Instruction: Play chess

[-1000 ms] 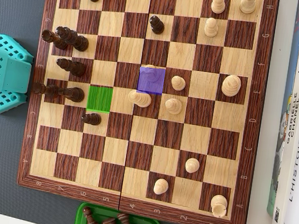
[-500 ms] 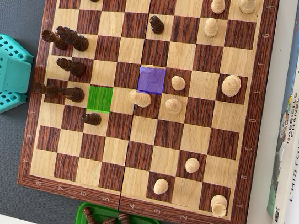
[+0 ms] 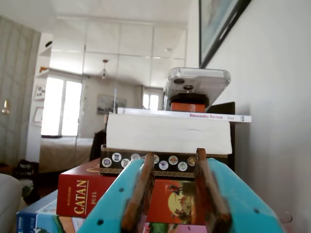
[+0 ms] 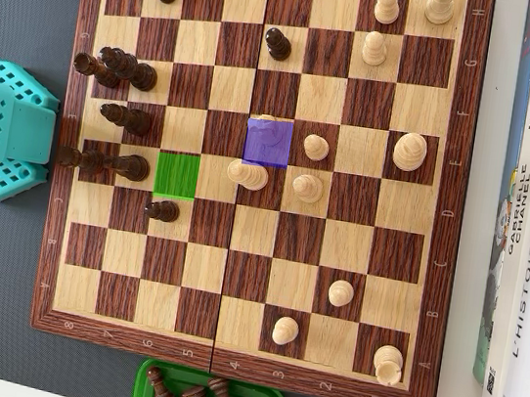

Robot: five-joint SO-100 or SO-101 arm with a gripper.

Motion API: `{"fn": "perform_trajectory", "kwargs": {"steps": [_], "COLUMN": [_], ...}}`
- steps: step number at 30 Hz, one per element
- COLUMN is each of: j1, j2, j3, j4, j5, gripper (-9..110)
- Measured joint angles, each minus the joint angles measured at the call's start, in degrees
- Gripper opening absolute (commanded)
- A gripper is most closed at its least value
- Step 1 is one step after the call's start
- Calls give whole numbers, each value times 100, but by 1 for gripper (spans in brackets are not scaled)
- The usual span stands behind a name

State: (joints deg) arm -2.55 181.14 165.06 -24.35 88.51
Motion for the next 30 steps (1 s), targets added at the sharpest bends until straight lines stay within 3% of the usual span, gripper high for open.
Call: {"fn": "perform_trajectory", "kwargs": {"steps": [10, 19, 30], "j1": [-686, -738, -729], "j2": [-1661, -2373, -3612], "j3": [-1028, -1925, -2988], "j4": [2109, 5370, 7778], "j5": [-686, -360, -97], "gripper": [13, 14, 14]}}
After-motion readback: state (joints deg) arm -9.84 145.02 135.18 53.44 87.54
